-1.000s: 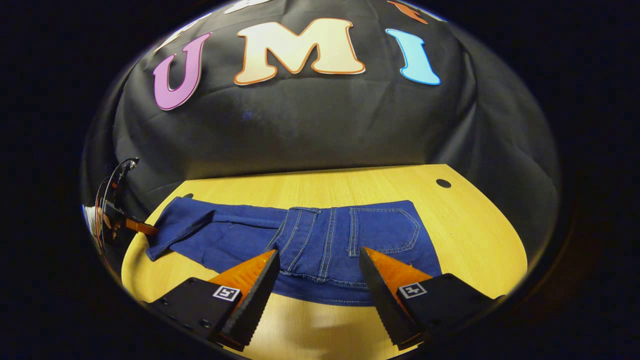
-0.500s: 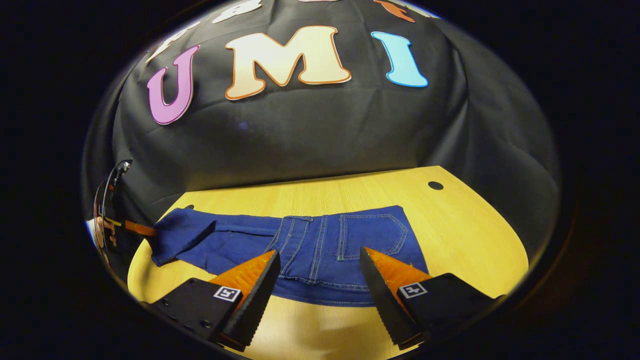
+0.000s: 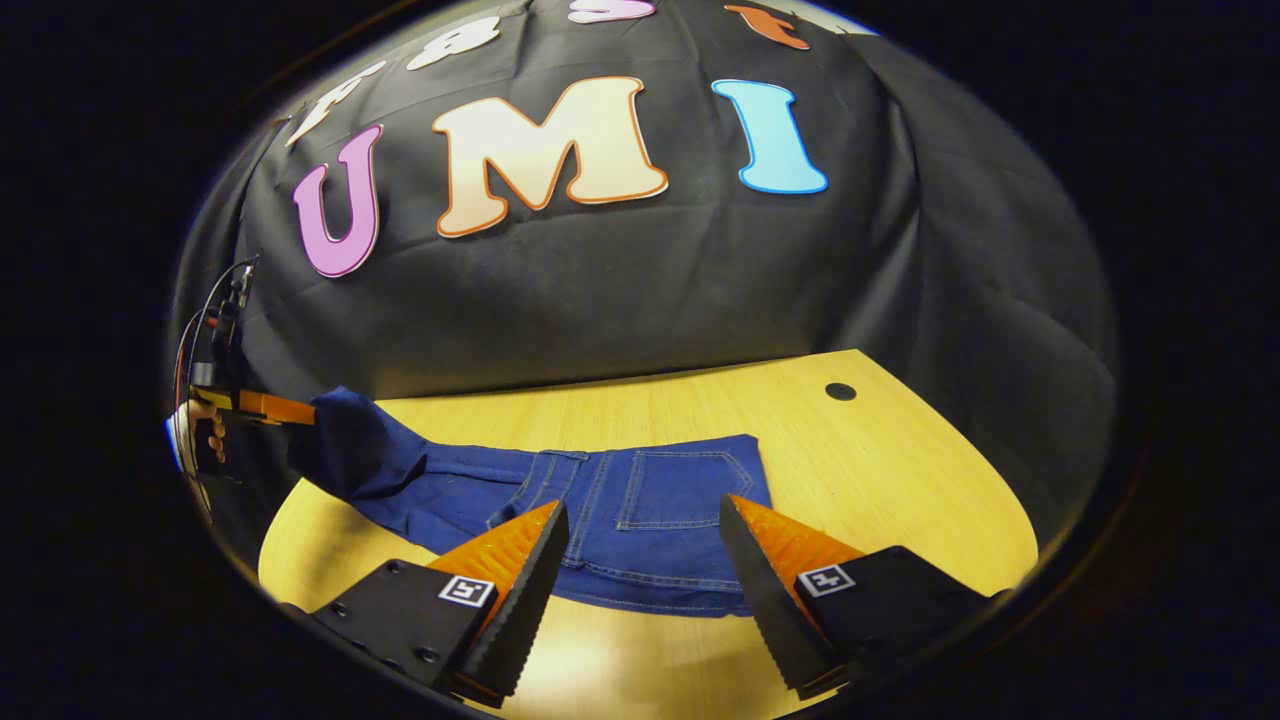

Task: Grasp the waist and the cuffs of the jeans and fold them to make the two legs overlap; first hold the waist and fold one-third of the jeans toward the cuffs, then hold the cuffs and fold the remaining one-third in the same direction to finish folding.

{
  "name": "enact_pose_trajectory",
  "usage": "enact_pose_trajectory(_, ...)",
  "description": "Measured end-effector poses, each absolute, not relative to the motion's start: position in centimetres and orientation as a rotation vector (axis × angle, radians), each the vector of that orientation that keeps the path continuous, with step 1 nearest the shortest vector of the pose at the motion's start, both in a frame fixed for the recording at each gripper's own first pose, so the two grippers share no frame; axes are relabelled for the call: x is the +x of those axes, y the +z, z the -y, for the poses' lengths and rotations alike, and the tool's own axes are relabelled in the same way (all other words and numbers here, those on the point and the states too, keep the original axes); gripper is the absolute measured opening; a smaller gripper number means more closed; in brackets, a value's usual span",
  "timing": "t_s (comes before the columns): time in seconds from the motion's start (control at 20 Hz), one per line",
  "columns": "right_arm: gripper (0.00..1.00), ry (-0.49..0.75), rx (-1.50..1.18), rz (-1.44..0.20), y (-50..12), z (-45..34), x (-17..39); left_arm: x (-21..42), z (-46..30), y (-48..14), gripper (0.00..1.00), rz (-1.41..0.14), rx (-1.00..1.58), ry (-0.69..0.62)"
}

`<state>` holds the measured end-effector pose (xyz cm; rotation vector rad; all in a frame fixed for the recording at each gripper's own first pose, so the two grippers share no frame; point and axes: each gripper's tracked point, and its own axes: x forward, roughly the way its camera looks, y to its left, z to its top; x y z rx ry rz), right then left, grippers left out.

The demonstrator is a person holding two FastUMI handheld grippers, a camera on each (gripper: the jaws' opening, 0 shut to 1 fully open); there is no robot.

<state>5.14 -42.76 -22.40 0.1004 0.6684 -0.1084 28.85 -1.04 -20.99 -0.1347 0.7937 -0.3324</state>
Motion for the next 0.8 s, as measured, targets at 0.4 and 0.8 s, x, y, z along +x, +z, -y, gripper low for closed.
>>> enact_pose_trajectory(0.4, 0.95, -0.129, 0.121, -0.633, -19.8, 48.6, 2.9, 28.8, 13.0, -18.0, 0.0, -0.755, -0.103, -0.453)
enact_pose_trajectory(0.8, 0.95, -0.162, 0.123, -0.623, -18.3, 54.9, 0.3, 27.8, 25.8, -16.8, 0.0, -0.733, -0.092, -0.566)
